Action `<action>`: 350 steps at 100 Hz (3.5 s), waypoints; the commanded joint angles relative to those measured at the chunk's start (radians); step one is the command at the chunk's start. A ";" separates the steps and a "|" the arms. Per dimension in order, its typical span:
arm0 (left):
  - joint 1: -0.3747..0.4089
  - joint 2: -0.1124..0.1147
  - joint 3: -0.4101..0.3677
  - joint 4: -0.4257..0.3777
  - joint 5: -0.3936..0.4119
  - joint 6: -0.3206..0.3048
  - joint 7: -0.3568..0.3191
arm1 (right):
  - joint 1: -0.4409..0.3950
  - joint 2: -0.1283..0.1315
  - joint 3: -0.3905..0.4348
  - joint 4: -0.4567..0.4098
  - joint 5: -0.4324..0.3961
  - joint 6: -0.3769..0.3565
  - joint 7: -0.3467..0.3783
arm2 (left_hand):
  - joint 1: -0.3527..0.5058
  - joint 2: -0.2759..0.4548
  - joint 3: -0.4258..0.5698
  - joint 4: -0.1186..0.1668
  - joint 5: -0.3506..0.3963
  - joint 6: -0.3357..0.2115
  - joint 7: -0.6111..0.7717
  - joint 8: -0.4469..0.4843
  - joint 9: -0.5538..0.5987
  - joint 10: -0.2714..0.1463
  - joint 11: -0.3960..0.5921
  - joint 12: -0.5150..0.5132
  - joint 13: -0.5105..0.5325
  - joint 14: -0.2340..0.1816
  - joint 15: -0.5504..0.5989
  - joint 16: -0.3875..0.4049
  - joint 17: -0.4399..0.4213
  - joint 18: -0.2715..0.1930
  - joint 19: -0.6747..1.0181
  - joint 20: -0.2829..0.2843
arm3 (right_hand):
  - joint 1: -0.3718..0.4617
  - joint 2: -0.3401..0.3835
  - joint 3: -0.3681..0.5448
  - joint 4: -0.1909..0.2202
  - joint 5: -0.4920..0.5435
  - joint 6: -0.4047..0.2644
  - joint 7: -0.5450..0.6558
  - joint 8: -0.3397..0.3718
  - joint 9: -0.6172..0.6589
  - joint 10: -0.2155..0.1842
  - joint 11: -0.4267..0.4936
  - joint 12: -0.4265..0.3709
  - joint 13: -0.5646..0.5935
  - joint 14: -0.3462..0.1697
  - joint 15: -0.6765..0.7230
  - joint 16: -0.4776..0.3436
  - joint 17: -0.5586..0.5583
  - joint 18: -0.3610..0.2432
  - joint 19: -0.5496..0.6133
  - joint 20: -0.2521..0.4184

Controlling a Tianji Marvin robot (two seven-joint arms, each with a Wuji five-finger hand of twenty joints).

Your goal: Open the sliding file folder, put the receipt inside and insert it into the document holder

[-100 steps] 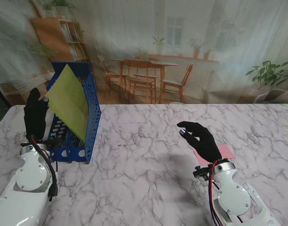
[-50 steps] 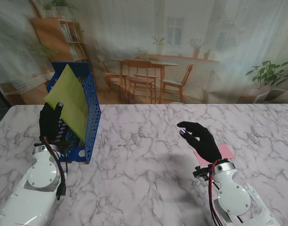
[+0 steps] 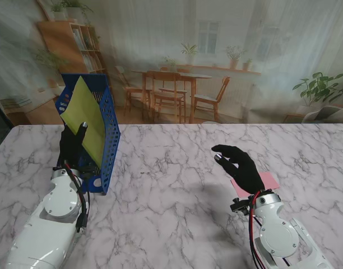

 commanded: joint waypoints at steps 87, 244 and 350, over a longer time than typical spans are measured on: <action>-0.046 -0.045 0.034 0.019 0.027 -0.015 0.153 | 0.004 -0.001 -0.007 0.001 0.003 0.016 0.008 | 0.218 0.035 0.156 -0.044 0.200 -0.115 0.182 0.096 0.166 -0.074 0.158 -0.001 0.184 -0.052 0.102 -0.008 0.131 -0.070 0.148 0.068 | -0.030 0.023 0.000 -0.013 0.011 -0.019 0.012 -0.006 0.049 0.009 0.014 0.014 0.037 -0.016 -0.024 0.006 -0.013 0.002 0.023 -0.027; 0.061 0.010 0.001 -0.614 0.103 -0.052 0.064 | -0.008 -0.006 0.012 0.004 -0.016 -0.005 -0.024 | 0.219 -0.035 0.293 -0.050 0.275 -0.204 0.643 0.208 0.433 -0.075 0.389 0.064 0.490 0.007 0.287 0.059 0.368 -0.002 0.378 0.118 | -0.043 -0.003 -0.013 -0.016 -0.081 -0.063 -0.004 -0.004 -0.023 -0.007 0.006 0.016 0.023 -0.028 -0.019 0.010 -0.015 -0.005 0.034 -0.032; 0.096 -0.005 0.389 -0.439 -0.291 0.031 -0.109 | -0.023 0.006 0.088 0.049 0.083 0.014 0.077 | 0.219 -0.055 0.333 -0.061 0.298 -0.158 0.609 0.248 0.451 -0.017 0.381 0.072 0.510 0.066 0.300 0.058 0.403 0.054 0.404 0.107 | -0.471 -0.238 0.129 -0.119 -0.435 -0.053 -0.424 -0.188 -0.325 -0.046 -0.470 -0.226 -0.176 -0.101 -0.225 -0.062 -0.094 -0.002 -0.311 0.147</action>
